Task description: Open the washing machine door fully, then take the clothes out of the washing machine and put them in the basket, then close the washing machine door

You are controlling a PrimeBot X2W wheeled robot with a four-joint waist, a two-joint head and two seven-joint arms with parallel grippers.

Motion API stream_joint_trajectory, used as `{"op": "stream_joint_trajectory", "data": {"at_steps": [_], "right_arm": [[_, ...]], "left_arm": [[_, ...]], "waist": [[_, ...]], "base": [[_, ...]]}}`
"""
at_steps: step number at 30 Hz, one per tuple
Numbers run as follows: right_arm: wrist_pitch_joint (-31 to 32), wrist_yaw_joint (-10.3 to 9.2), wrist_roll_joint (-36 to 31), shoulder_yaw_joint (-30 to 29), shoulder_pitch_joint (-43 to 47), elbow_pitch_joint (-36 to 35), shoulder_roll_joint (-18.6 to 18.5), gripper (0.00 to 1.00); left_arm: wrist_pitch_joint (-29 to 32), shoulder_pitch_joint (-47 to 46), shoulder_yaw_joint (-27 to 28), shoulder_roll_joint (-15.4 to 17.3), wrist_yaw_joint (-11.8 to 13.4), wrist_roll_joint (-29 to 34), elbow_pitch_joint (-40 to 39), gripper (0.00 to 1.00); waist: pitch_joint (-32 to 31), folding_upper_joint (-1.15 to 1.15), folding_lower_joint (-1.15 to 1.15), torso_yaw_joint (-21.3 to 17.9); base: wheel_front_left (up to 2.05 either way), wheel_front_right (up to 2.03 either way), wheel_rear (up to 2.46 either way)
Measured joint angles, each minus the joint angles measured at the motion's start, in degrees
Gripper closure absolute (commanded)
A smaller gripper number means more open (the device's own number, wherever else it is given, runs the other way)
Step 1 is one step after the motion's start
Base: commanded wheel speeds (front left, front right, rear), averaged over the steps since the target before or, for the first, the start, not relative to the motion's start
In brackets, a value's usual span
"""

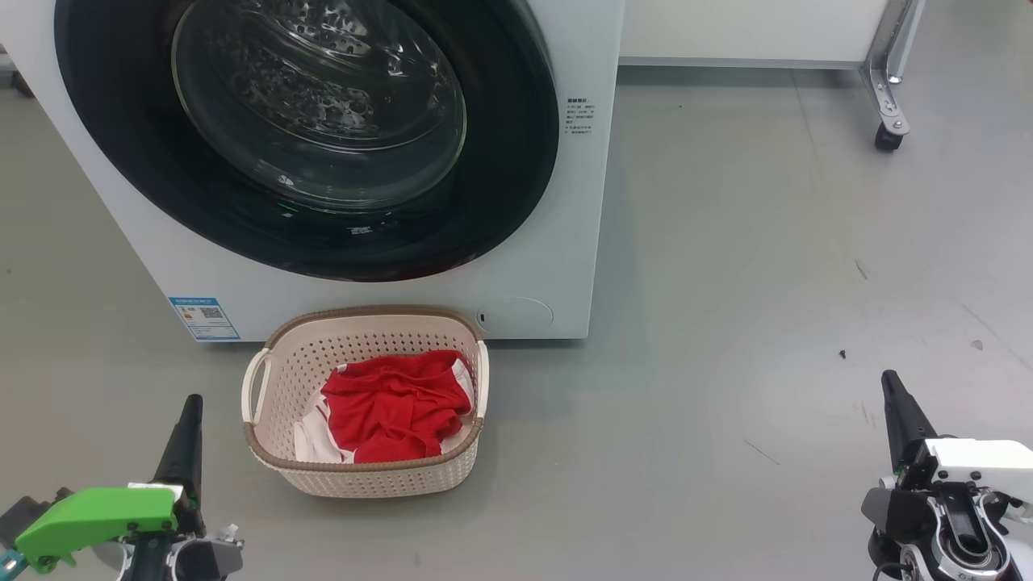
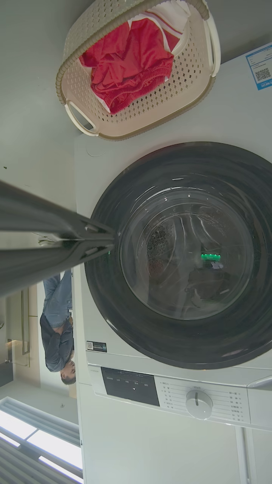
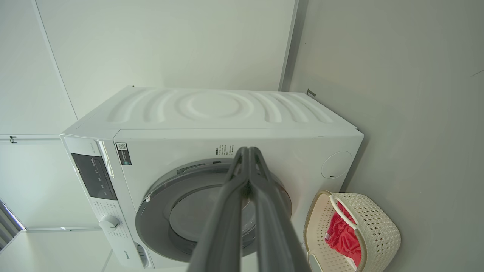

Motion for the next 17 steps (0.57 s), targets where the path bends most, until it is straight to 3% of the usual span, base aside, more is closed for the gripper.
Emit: {"op": "stream_joint_trajectory", "data": {"at_steps": [17], "right_arm": [[0.0,0.0,0.0,-0.2,0.0,0.0,0.0,1.0]], "left_arm": [[0.4,0.0,0.1,0.0,0.0,0.0,0.0,1.0]], "waist": [[0.0,0.0,0.0,0.0]], "base": [[0.0,0.0,0.0]]}}
